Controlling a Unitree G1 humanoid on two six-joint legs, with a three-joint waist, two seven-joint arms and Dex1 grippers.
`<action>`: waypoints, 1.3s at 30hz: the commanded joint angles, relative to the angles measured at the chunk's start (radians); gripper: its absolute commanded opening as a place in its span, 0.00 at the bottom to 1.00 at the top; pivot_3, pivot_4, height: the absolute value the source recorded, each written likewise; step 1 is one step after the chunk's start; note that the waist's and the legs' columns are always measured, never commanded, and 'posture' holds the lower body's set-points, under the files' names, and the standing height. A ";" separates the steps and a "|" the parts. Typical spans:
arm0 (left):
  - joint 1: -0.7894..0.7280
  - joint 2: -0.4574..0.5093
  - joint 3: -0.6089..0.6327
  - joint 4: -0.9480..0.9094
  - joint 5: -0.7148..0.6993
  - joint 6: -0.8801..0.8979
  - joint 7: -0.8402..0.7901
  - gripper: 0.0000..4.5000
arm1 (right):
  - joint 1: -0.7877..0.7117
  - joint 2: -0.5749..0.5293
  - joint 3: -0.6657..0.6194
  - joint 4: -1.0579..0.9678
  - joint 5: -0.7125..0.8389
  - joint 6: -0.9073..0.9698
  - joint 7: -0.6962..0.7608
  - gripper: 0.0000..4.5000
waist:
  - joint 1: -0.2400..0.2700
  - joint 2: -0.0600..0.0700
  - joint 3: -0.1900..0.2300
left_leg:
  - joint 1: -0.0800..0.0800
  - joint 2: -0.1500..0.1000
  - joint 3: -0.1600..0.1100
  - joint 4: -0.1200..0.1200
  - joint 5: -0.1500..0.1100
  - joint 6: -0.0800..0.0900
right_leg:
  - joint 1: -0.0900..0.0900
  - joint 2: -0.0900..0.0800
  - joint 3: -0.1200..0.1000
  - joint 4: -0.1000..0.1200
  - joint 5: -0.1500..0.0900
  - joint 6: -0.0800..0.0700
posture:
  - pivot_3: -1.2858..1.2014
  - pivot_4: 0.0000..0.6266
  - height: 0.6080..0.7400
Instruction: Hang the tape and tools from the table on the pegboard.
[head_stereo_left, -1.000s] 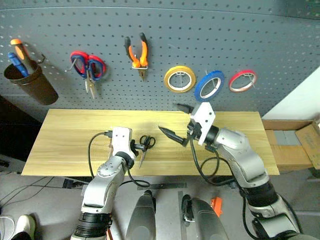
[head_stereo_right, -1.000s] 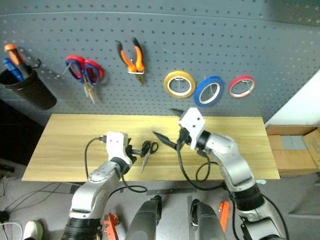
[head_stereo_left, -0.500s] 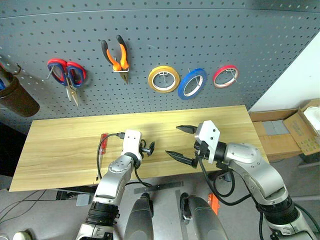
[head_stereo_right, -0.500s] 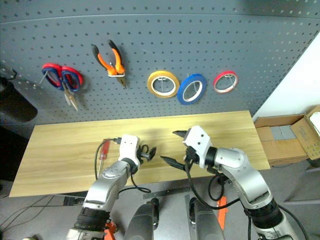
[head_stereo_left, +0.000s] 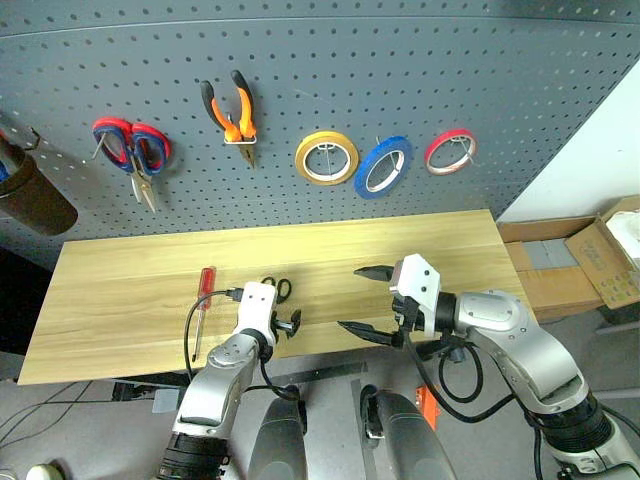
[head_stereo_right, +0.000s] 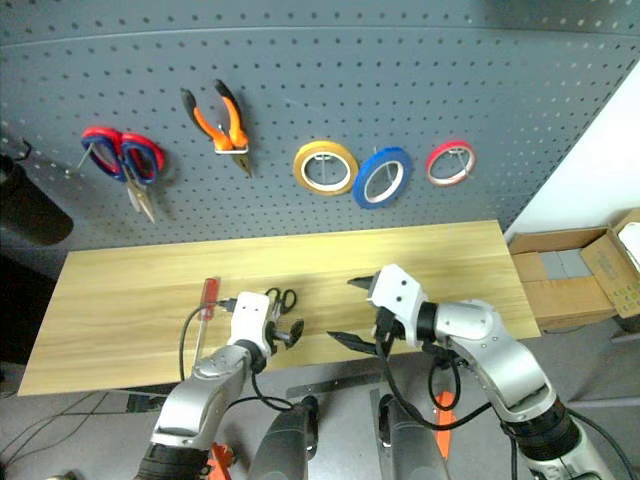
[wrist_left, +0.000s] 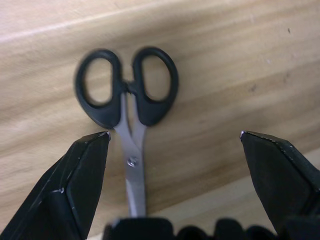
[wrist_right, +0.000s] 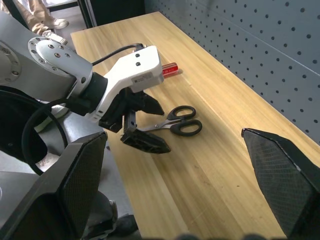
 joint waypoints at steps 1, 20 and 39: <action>-0.001 0.017 0.015 -0.003 0.019 0.017 -0.001 1.00 | 0.001 -0.016 -0.014 -0.048 0.017 0.004 0.009 0.99 | -0.001 0.000 0.001 | 0.000 0.000 0.000 0.000 0.000 0.000 | 0.000 0.000 0.000 0.000 0.000 0.000 | 0.51 0.57 1.00; 0.053 0.052 0.041 -0.004 0.011 0.083 -0.048 1.00 | -0.017 -0.014 -0.024 -0.023 0.028 0.015 -0.007 0.99 | -0.002 0.001 0.012 | 0.000 0.000 0.002 0.000 0.000 0.000 | -0.001 -0.001 0.002 0.000 -0.001 0.001 | 0.51 0.59 1.00; 0.031 0.048 0.059 0.003 0.017 0.086 -0.043 0.13 | -0.034 -0.005 -0.033 -0.002 0.027 0.024 -0.020 1.00 | -0.002 0.001 0.015 | 0.000 0.000 0.003 -0.001 0.000 0.000 | -0.002 -0.004 0.002 -0.001 -0.001 0.001 | 0.51 0.59 1.00</action>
